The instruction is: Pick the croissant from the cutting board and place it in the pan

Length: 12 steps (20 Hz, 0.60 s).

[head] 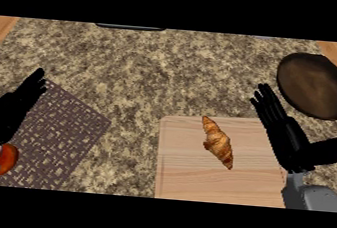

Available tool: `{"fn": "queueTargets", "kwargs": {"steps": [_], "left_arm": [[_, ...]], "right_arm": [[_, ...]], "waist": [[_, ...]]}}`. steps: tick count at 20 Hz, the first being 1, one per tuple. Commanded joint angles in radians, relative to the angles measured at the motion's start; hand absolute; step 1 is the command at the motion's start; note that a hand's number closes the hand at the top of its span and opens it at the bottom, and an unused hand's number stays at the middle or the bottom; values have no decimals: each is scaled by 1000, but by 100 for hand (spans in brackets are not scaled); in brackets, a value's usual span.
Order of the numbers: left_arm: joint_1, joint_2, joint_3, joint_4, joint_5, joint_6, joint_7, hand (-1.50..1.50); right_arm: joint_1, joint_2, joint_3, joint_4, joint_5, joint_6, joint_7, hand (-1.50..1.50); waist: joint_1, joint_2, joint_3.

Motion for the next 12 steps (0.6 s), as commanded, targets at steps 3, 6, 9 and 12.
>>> {"fn": "queueTargets", "kwargs": {"steps": [3, 6, 9, 12], "left_arm": [[-73, -72, -5, -54, -38, 70, -53, 0], [-148, -83, 19, -82, -35, 75, -103, 0], [-95, -154, 2, -84, -48, 138, -117, 0], [-92, -174, -1, -64, -48, 139, -129, 0]], "right_arm": [[-127, -70, 115, 52, -58, 312, -20, 150], [-197, -113, 233, 80, -57, 536, -51, 150], [-162, -223, 118, 114, 134, 538, -402, -150], [-183, -281, 10, 186, 220, 478, -599, -150]], "waist": [[56, 32, 9], [117, 50, 12], [42, 34, 14], [30, 38, 13]]}}
